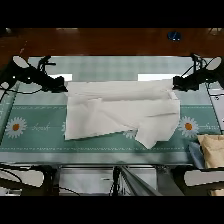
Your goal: Fold the shirts.
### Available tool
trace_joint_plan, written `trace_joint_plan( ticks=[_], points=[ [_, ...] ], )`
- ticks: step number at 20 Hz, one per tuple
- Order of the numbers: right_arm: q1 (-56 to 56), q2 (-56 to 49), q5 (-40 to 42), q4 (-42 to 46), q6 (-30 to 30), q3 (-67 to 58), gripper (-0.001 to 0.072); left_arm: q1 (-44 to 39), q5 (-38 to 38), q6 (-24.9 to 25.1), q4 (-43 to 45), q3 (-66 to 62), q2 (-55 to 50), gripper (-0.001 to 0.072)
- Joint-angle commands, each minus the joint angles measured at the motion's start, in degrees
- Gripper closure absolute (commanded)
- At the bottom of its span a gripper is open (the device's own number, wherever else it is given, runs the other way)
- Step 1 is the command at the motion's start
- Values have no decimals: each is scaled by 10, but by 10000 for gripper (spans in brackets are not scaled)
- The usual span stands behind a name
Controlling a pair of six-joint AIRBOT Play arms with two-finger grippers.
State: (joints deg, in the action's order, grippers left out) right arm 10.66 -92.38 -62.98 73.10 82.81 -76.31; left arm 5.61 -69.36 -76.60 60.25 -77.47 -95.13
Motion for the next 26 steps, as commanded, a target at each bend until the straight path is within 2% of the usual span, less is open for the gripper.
trace_joint_plan(
  ticks=[1, 2, 3, 4, 5, 6, 7, 9, 12, 13, 14, 15, 16, 20, 26],
  points=[
    [-6, -16, -4, -5, 4, 8, 684, -4, 13, -10, -11, 6, -12, 656],
    [-3, -12, -2, -3, 3, 4, 613, 0, 3, -10, -11, -2, -12, 473],
    [2, -4, -14, 10, -1, -9, 468, 11, -34, -9, -9, -20, -11, 211],
    [9, 8, -34, 29, -13, -27, 443, 28, -80, 6, 0, -43, -8, 168],
    [19, 26, -64, 61, -24, -47, 421, 51, -131, 15, 16, -63, 2, 168],
    [29, 45, -107, 96, -25, -61, 274, 76, -179, 13, 30, -67, 19, 168],
    [43, 69, -157, 125, -26, -61, 164, 102, -217, 6, 34, -46, 49, 168],
    [82, 105, -218, 127, -34, -30, 163, 136, -204, 9, 34, 47, 129, 168],
    [142, 155, -208, 30, -68, 66, 165, 154, -163, 37, 33, 227, 233, 163],
    [157, 166, -203, -5, -80, 92, 165, 154, -155, 41, 32, 280, 252, 137],
    [169, 173, -200, -32, -91, 113, 165, 153, -148, 41, 29, 322, 261, 68],
    [176, 176, -200, -50, -98, 131, 165, 152, -135, 39, 23, 359, 262, 64],
    [179, 177, -200, -58, -103, 141, 165, 152, -123, 41, 12, 389, 262, 19],
    [179, 177, -184, -77, -113, 151, 173, 137, -73, 37, -3, 441, 259, 20],
    [179, 177, -181, -83, -116, 151, 174, 63, 11, -5, -15, 455, 242, 20]
  ],
)
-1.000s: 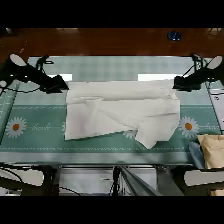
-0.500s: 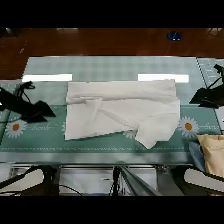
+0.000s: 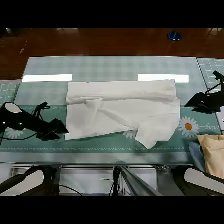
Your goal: Fold the shirts.
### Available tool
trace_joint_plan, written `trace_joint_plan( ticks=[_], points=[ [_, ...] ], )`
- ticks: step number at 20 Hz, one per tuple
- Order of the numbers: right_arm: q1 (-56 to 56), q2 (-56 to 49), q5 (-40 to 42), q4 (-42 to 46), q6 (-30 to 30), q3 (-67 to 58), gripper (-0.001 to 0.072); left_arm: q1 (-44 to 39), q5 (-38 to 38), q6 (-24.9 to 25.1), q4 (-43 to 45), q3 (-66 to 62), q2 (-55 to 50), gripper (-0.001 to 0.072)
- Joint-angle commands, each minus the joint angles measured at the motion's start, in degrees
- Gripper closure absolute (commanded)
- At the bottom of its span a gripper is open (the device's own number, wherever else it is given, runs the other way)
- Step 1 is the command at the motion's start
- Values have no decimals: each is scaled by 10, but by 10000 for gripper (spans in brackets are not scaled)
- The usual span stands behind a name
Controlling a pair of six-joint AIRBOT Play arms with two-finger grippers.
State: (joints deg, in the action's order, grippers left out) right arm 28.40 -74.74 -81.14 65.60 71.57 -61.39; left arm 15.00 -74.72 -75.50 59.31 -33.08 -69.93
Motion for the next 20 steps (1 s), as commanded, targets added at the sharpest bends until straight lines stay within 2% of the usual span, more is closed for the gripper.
trace_joint_plan(
  ticks=[1, 3, 4, 5, 6, 8, 11, 12, 13, 16, 20],
  points=[
    [1, 1, -1, -7, -3, 2, 174, -43, 70, -17, -13, 11, -20, 20],
    [1, 1, -4, -7, -3, 2, 174, -69, 85, -25, -26, 11, -47, 31],
    [1, 1, -6, -7, -3, 2, 174, -83, 102, -42, -27, 11, -61, 91],
    [1, 2, -9, -7, -3, 2, 174, -95, 117, -62, -28, 10, -73, 327],
    [1, 5, -10, -8, -3, 2, 174, -105, 131, -75, -30, 10, -84, 527],
    [1, 17, -9, -7, -3, 2, 174, -111, 136, -70, -28, 10, -90, 676],
    [6, 35, -9, -3, 0, 3, 164, -111, 121, -33, -27, 10, -87, 684],
    [16, 38, -10, -1, 2, 12, 127, -111, 116, -27, -27, 10, -85, 684],
    [29, 39, -9, -1, 2, 31, 121, -111, 112, -19, -28, 9, -84, 684],
    [48, 39, 16, -16, -8, 113, 123, -111, 111, -14, -28, 9, -80, 684],
    [48, 39, 9, -39, -38, 198, 125, -111, 106, -9, -28, 9, -79, 684]
  ],
)
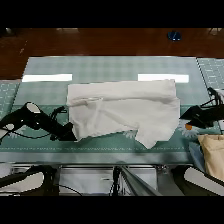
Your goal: Fold the shirts.
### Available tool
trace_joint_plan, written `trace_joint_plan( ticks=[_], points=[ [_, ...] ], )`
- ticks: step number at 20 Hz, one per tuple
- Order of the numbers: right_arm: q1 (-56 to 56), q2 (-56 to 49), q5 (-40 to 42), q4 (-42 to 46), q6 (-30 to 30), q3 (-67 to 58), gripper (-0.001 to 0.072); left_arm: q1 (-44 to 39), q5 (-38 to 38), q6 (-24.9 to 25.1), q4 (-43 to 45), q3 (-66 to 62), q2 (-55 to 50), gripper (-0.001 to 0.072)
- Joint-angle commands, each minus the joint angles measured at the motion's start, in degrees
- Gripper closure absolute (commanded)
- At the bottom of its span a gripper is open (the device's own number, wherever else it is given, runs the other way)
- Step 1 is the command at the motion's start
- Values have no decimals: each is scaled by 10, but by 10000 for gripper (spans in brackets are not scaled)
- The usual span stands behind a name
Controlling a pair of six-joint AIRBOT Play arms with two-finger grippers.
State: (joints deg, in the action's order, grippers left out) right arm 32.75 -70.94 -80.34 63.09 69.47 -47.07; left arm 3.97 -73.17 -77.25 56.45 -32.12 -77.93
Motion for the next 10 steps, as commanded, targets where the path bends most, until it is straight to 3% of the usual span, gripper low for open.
trace_joint_plan(
  ticks=[1, 7, 10],
  points=[
    [5, 1, 5, -15, -18, 68, 125, 0, 90, 10, 1, -1, 1, 684],
    [4, 1, 42, -43, -27, 130, 140, 0, 84, 12, 1, -1, 1, 684],
    [-6, 1, 103, -58, -23, 158, 253, 0, 84, 12, 1, -1, 1, 684]
  ],
)
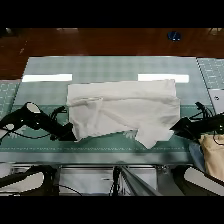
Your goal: Fold the shirts.
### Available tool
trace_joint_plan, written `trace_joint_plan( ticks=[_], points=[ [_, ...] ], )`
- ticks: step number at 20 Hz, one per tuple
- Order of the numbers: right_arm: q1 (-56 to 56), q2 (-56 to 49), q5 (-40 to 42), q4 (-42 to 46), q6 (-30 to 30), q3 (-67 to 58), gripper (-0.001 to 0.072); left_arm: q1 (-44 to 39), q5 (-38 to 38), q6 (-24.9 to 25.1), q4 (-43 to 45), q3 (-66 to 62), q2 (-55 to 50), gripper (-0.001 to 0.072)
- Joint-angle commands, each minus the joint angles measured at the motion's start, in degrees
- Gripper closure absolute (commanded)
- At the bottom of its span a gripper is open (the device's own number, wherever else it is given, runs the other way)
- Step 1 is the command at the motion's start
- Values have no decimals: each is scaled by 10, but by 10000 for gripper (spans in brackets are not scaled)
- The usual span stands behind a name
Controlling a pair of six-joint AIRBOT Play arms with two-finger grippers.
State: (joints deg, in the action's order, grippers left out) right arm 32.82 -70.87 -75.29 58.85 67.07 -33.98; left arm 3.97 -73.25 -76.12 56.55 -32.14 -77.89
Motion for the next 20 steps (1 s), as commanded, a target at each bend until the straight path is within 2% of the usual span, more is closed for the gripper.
trace_joint_plan(
  ticks=[1, 3, 5, 6, 7, 8, 9, 12, 16, 18, 20],
  points=[
    [-12, 0, 91, -24, 6, 33, 314, 0, 85, 4, 0, -1, 0, 684],
    [-31, 0, 149, -35, 15, 35, 360, 0, 86, 10, 0, -1, 0, 684],
    [-57, 0, 176, -35, 31, 35, 360, 0, 88, 21, 0, -1, 0, 684],
    [-71, 0, 182, -35, 34, 35, 399, 1, 89, 22, 0, -1, 0, 684],
    [-85, 0, 185, -34, 34, 35, 497, 3, 89, 22, 0, -1, 0, 684],
    [-94, 0, 186, -35, 34, 35, 634, 6, 87, 22, 0, -1, 0, 684],
    [-99, 1, 181, -39, 34, 34, 689, 11, 80, 22, -1, -1, 1, 684],
    [-89, 50, 137, -44, 20, 16, 689, 39, 50, 42, -1, -14, 35, 686],
    [-59, 186, 90, -48, 34, -47, 690, 96, -10, 38, -21, -82, 171, 686],
    [-59, 225, 109, -108, 41, -61, 690, 103, 19, 28, -67, -99, 235, 685],
    [-70, 228, 125, -174, 29, -62, 690, 94, 51, 30, -130, -101, 253, 686]
  ],
)
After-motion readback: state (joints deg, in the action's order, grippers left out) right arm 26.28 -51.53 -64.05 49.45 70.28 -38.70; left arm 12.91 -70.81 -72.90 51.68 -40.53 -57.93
